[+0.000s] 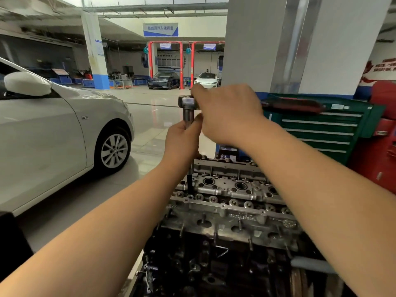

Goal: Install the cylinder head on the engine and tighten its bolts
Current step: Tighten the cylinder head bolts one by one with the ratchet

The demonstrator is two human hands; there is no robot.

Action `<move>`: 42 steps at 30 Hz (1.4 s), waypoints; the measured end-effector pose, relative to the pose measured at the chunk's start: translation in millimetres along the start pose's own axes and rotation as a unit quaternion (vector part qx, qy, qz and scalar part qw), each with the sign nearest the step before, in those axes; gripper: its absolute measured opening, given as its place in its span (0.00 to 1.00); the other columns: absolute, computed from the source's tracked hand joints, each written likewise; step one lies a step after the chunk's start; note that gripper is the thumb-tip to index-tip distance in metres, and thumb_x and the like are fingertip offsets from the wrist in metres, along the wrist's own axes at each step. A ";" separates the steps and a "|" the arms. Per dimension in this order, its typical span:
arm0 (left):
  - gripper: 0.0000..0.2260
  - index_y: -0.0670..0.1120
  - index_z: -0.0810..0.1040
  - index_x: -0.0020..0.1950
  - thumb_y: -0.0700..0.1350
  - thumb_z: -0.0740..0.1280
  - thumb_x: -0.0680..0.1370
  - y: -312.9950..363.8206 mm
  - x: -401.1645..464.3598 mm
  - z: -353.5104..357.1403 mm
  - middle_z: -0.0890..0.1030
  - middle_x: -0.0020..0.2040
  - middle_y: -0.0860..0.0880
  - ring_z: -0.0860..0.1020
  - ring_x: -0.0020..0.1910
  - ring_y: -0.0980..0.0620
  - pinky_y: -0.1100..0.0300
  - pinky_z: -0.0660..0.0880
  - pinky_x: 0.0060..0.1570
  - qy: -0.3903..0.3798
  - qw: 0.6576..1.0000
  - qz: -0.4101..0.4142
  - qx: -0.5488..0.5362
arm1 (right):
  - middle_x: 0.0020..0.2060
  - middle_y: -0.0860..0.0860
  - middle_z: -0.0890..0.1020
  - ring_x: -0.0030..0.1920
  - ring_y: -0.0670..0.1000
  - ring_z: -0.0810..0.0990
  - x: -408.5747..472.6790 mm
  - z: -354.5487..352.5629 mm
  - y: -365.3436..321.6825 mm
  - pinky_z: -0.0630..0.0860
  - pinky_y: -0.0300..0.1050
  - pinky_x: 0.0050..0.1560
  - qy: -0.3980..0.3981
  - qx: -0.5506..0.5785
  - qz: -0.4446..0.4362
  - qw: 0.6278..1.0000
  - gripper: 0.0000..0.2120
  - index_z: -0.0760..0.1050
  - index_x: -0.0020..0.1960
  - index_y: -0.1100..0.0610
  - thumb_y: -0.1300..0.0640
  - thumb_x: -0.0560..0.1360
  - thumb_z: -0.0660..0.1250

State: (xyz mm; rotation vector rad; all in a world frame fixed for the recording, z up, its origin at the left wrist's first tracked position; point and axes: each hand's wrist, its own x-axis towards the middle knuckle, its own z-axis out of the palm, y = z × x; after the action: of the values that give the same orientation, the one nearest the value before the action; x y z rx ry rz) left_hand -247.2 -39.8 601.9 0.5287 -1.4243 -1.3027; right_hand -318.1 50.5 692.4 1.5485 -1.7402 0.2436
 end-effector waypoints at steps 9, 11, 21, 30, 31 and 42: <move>0.19 0.43 0.63 0.32 0.49 0.69 0.76 -11.2 -5.2 1.9 0.64 0.28 0.43 0.63 0.31 0.50 0.55 0.60 0.34 0.052 0.992 0.086 0.071 | 0.38 0.45 0.72 0.47 0.55 0.75 17.7 16.0 6.6 0.63 0.49 0.49 -0.062 0.135 0.068 0.987 0.06 0.73 0.52 0.50 0.59 0.78 0.63; 0.19 0.47 0.63 0.31 0.51 0.69 0.75 -13.9 -2.3 -0.7 0.63 0.26 0.54 0.60 0.30 0.53 0.57 0.57 0.32 0.057 0.987 0.120 0.094 | 0.35 0.47 0.71 0.39 0.54 0.73 12.5 3.5 -2.7 0.63 0.49 0.47 -0.039 -0.004 0.101 0.994 0.04 0.70 0.44 0.52 0.57 0.78 0.63; 0.17 0.56 0.67 0.30 0.56 0.66 0.78 -14.4 -7.1 -4.6 0.68 0.25 0.55 0.63 0.27 0.55 0.54 0.59 0.32 0.081 0.968 0.142 0.191 | 0.36 0.48 0.76 0.45 0.58 0.77 9.2 11.6 8.0 0.68 0.50 0.51 -0.019 0.178 0.052 0.982 0.07 0.74 0.50 0.49 0.61 0.76 0.64; 0.17 0.50 0.65 0.32 0.54 0.64 0.78 -13.6 -0.6 -3.3 0.70 0.25 0.51 0.63 0.27 0.52 0.54 0.58 0.32 0.094 0.938 0.181 0.280 | 0.33 0.51 0.69 0.33 0.54 0.68 6.8 -1.6 -7.5 0.65 0.49 0.41 -0.065 -0.075 0.121 0.988 0.14 0.71 0.63 0.57 0.55 0.78 0.63; 0.16 0.49 0.66 0.32 0.54 0.63 0.77 -13.9 -1.6 -2.8 0.69 0.25 0.51 0.62 0.28 0.52 0.54 0.58 0.33 0.091 0.938 0.183 0.281 | 0.32 0.51 0.67 0.30 0.53 0.65 2.8 -5.8 -13.6 0.62 0.47 0.35 -0.063 -0.100 0.120 0.986 0.11 0.72 0.59 0.56 0.56 0.78 0.63; 0.16 0.60 0.71 0.28 0.50 0.61 0.76 -0.5 -30.1 29.3 0.70 0.24 0.59 0.66 0.25 0.56 0.54 0.57 0.32 0.175 0.978 0.018 0.115 | 0.47 0.51 0.80 0.56 0.59 0.75 6.3 11.2 -7.3 0.73 0.54 0.62 -0.054 0.383 0.117 0.915 0.23 0.80 0.60 0.53 0.73 0.73 0.58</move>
State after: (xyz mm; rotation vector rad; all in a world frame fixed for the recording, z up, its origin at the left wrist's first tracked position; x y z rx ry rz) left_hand -263.9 -2.0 594.7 0.8396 -1.2850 -0.9634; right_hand -315.8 37.2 686.4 1.8938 -2.0459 1.0860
